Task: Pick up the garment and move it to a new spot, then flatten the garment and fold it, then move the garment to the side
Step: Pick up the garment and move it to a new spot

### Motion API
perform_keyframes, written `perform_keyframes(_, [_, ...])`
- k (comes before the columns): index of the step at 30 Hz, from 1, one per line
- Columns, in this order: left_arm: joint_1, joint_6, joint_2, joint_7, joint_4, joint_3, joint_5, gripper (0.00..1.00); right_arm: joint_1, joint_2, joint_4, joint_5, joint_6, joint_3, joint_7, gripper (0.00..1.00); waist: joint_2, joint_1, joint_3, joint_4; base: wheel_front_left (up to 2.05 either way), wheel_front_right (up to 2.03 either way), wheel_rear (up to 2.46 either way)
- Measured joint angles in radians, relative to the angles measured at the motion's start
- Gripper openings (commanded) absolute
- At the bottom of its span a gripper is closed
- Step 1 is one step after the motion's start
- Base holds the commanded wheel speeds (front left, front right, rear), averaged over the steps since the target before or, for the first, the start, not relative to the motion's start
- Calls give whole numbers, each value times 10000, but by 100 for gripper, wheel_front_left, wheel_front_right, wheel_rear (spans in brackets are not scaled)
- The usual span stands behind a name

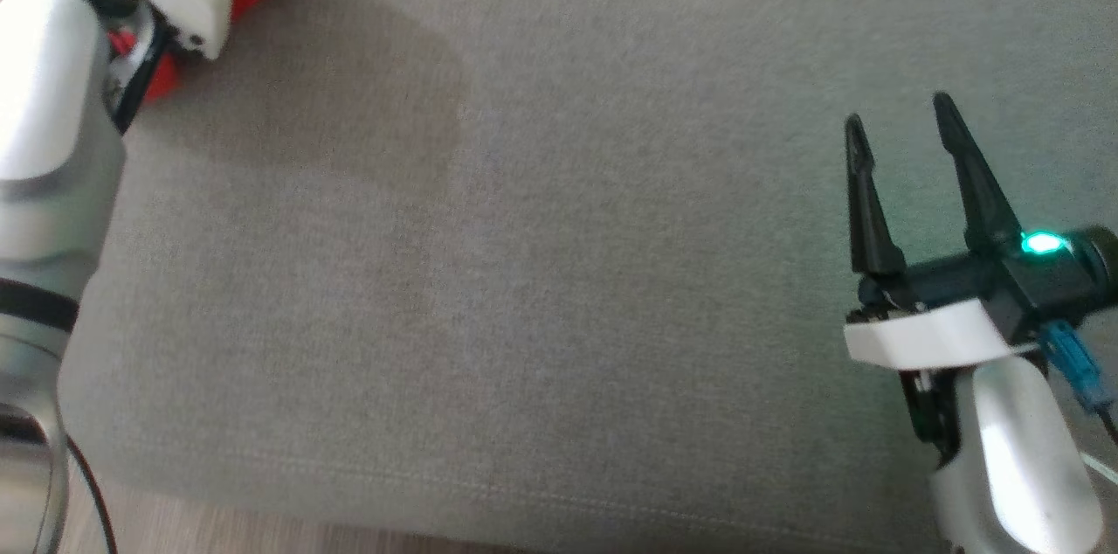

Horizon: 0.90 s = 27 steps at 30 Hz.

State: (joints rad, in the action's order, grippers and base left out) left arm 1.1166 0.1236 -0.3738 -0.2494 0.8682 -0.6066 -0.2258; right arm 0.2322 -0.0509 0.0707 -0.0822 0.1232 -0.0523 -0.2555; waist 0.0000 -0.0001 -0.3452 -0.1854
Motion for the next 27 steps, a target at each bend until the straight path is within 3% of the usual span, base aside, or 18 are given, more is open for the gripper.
perform_keyframes(6, [26, 48, 6, 6, -1197, -600, 71, 0, -503, 15, 71, 489, 0, 497, 0, 100, 1, 0, 1033, 489, 0, 0, 0])
perform_keyframes(15, [-115, 82, 453, 562, -2846, -1262, -541, 0, -640, 33, -111, 857, 0, 1267, 0, 100, 1, 0, 1623, 2091, 0, 0, 0])
perform_keyframes(22, [-1918, -171, 1883, 629, -3106, -1708, -1312, 0, -635, 36, -165, 1110, 0, 1243, 0, 100, 0, 0, 1174, 2925, 0, 0, 0])
perform_keyframes(27, [-3601, -196, 2926, 537, -2711, -2564, -1618, 0, -611, 40, -171, 1204, 0, 1131, 0, 100, 0, 0, 875, 3361, 0, 0, 0])
